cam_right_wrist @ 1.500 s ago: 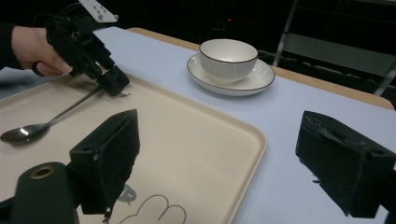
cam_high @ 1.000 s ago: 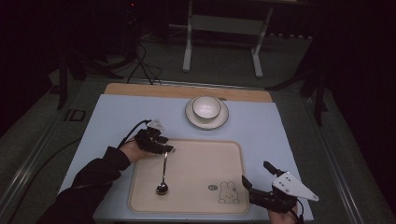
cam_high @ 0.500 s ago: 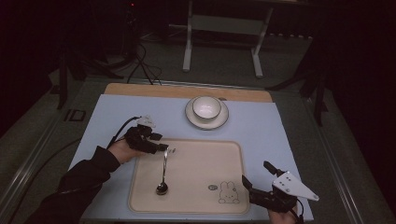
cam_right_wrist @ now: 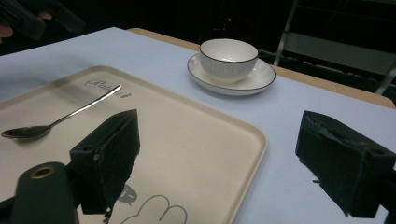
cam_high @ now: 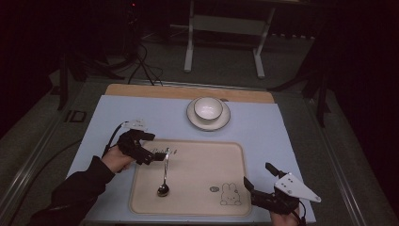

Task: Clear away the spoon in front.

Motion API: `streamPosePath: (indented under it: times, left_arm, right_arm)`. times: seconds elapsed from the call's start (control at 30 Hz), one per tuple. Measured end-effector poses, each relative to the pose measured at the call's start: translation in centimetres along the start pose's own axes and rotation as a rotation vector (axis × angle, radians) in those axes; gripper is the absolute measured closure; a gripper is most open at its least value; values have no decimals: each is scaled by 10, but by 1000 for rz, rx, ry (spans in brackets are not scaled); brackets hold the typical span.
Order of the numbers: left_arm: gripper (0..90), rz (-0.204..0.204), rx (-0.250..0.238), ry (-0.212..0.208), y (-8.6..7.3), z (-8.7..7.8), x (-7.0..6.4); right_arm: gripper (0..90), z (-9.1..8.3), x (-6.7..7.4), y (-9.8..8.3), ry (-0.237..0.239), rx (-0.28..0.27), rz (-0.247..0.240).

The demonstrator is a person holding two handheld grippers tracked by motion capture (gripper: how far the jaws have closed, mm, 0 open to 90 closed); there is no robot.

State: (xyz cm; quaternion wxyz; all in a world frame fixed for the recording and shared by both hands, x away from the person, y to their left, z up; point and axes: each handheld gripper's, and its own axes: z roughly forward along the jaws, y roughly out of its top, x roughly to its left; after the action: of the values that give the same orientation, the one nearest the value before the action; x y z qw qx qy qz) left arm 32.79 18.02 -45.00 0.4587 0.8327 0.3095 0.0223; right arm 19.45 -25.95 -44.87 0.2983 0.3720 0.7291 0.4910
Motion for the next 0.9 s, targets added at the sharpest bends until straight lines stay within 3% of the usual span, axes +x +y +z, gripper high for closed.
streamPosePath:
  times: [0.2,0.43,0.73,0.9]
  left_arm:
    - [9,20,-65,32,-8,-18,-14]
    - [9,22,-87,47,-20,-30,-24]
    - [9,12,-96,39,-40,-37,-29]
    - [9,46,-110,13,-52,-35,-29]
  right_arm:
    - [136,0,0,0,0,0,-2]
    - [136,0,1,0,0,0,-4]
    - [136,0,1,0,-1,0,-5]
    - [136,0,1,0,0,1,-6]
